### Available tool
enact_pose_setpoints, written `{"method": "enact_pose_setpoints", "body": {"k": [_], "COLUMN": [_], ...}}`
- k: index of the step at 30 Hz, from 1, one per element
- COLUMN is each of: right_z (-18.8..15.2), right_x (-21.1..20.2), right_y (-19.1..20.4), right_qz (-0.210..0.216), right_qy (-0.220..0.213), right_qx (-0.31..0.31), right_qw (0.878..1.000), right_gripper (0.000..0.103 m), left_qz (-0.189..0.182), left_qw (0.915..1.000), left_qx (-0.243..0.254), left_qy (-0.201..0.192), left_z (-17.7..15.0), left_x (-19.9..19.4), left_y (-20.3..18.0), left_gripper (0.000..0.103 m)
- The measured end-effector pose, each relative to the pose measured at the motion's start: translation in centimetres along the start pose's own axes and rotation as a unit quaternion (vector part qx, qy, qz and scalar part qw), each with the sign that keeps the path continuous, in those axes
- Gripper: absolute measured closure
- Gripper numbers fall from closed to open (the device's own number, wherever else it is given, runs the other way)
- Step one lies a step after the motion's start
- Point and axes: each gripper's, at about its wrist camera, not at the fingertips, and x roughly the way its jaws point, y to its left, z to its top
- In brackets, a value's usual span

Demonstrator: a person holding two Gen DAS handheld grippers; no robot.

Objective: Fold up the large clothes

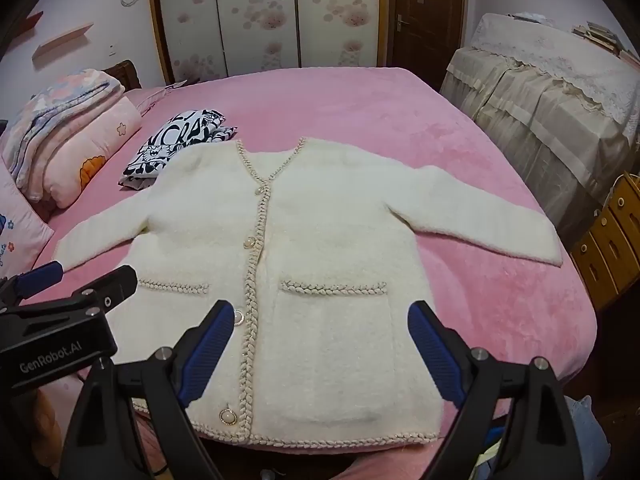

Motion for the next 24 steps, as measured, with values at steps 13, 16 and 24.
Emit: {"method": "enact_pose_setpoints", "body": {"k": [13,16,24], "right_z": [-0.5,-0.7,-0.8], "right_x": [-0.3,-0.2,-0.6], "right_y": [-0.9,-1.1,0.0], "right_qz": [0.003,0.003,-0.005], "right_qy": [-0.003,-0.001,-0.004], "right_qx": [0.005,0.001,0.005], "right_qw": [1.0,1.0,1.0], "right_gripper": [0.014,0.014,0.014], "left_qz": [-0.003,0.001,0.002], "left_qw": [1.0,1.0,1.0], "left_qx": [0.001,0.0,0.0], "left_qy": [-0.007,-0.005,-0.009], "left_z": [-1.0,-1.0,-1.4], "left_x": [0.2,0.2,-0.3], "left_y": [-0.2,-0.5,-0.6], "left_gripper": [0.001,0.001,0.001]}}
